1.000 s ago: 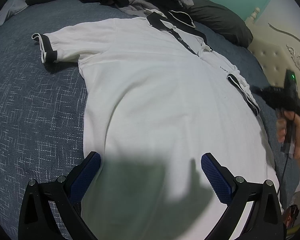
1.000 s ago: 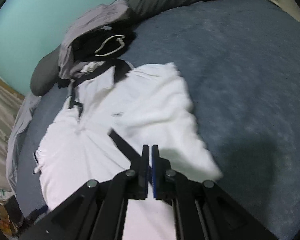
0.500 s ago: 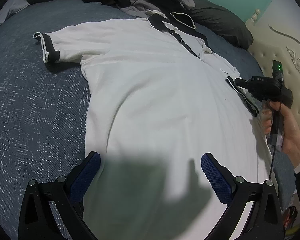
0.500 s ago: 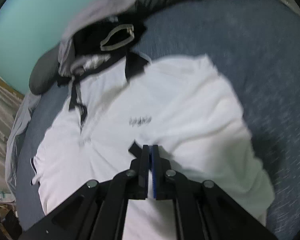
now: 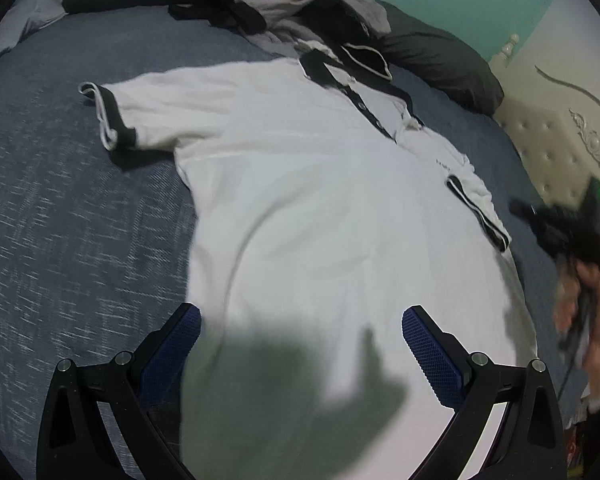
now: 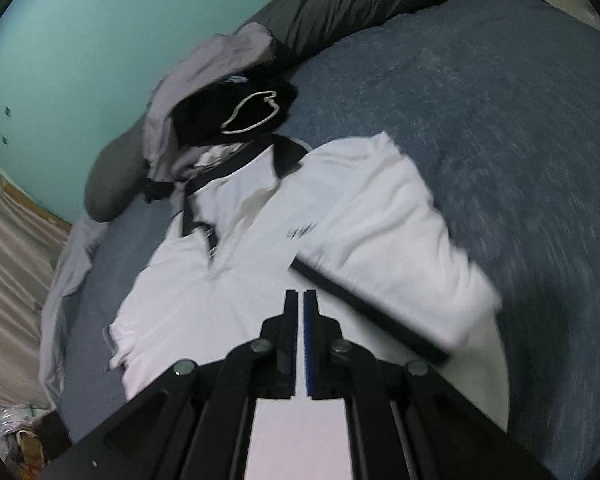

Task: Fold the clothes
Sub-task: 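Move the left tool to the other black-trimmed sleeve cuff and pinch it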

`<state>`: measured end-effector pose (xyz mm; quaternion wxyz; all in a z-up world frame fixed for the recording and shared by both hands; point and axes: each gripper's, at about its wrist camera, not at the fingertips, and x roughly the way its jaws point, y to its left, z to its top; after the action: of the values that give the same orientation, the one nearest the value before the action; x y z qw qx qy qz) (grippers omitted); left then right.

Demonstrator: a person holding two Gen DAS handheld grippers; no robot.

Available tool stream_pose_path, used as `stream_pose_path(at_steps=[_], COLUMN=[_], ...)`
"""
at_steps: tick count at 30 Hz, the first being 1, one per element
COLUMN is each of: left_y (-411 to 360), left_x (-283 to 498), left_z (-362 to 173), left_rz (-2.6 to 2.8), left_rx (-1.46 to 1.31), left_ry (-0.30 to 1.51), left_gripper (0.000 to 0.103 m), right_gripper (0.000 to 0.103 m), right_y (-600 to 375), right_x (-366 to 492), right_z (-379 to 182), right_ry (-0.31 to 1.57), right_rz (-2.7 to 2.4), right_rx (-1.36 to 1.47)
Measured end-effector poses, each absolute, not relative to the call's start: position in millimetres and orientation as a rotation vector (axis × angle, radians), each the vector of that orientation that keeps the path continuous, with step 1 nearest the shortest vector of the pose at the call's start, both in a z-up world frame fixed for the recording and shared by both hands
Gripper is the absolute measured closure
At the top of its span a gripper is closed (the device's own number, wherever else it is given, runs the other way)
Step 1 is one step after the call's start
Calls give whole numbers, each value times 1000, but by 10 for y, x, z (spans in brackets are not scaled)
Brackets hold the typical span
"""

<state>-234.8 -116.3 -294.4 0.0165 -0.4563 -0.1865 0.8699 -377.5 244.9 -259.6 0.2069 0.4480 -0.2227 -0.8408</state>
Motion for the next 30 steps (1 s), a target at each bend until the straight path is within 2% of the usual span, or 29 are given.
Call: stream_pose_path(at_steps=[10, 13, 18, 25, 30], left_y=[-1838, -2051, -2340, -2545, -2705], left_x=[-2350, -2370, -2512, -2801, -2946], left_z=[-2828, -2796, -2767, -2762, -2762], left_rz=[2884, 2953, 3029, 3058, 3058], left_rx=[-1396, -1387, -1430, -1477, -1483], left_ry=[-689, -720, -722, -646, -683], left_gripper=[0, 0, 0, 0, 0], right_gripper=[101, 101, 101, 100, 100], right_y=[2363, 2303, 2211, 2231, 2267], right_x=[-3026, -2900, -2832, -2832, -2839], right_z=[-2733, -2764, -2788, -2873, -2866], right_ry=[-708, -678, -619, -658, -681], right_rz=[-2226, -2198, -2176, -2157, -2164], right_rx=[1222, 1208, 1189, 1185, 1173])
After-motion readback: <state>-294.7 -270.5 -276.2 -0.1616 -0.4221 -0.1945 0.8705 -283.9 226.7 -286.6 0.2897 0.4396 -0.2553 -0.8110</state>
